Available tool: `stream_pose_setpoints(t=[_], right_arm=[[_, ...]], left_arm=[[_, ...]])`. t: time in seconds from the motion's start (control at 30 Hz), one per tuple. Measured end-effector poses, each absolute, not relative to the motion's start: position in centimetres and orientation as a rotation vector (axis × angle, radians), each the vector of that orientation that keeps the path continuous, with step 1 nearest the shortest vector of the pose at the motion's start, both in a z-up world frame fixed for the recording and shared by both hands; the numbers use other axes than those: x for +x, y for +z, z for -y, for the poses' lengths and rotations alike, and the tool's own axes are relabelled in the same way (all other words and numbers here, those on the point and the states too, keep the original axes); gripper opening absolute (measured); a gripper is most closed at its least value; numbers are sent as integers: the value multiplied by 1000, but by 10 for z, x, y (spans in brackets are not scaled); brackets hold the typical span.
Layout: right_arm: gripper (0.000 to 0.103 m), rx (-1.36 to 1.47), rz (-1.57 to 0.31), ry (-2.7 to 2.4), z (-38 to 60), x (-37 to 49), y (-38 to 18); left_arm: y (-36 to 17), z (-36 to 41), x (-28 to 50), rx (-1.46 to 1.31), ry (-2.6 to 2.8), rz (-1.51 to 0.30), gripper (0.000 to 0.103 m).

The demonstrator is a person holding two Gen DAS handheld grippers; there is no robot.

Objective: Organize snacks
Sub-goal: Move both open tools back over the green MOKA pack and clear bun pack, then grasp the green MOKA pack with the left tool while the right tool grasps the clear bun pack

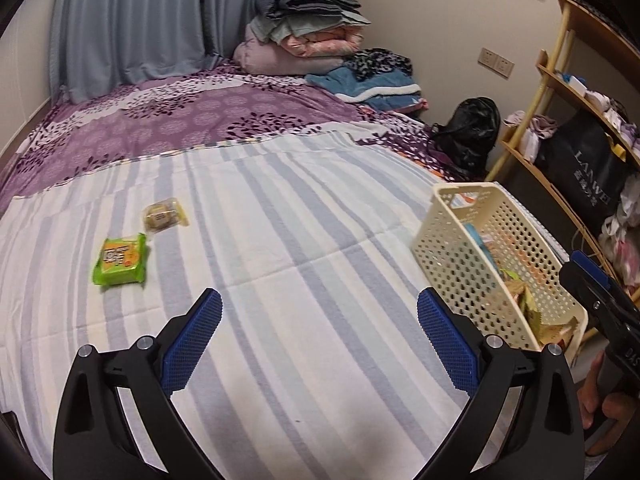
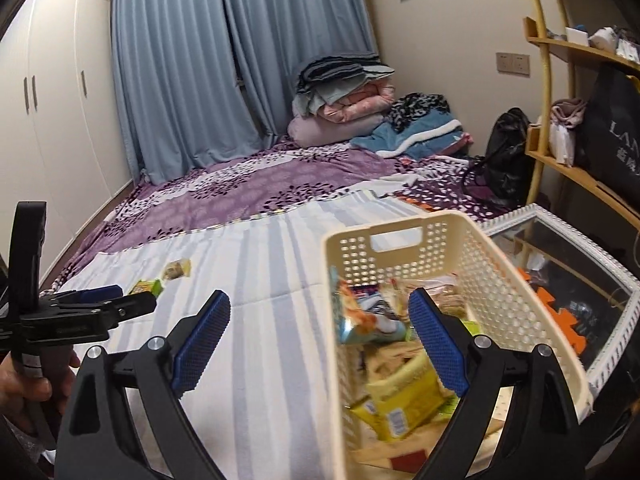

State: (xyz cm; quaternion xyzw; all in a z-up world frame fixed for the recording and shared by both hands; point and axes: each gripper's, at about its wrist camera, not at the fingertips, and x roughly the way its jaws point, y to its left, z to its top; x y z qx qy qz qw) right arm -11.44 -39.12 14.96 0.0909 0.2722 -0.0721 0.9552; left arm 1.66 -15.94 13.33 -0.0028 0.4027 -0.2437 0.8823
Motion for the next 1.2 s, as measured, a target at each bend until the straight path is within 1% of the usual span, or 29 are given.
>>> stream_pose_setpoints(t=[0.53, 0.8, 1.2], right_arm=[[90, 146, -651, 8, 322, -65, 128], [90, 140, -687, 46, 303, -42, 118], [90, 147, -739, 81, 285, -10, 102]], left_arm=[[122, 108, 42, -8, -368, -839, 99], [114, 84, 57, -20, -319, -853, 99], [83, 42, 88, -64, -238, -910, 99]])
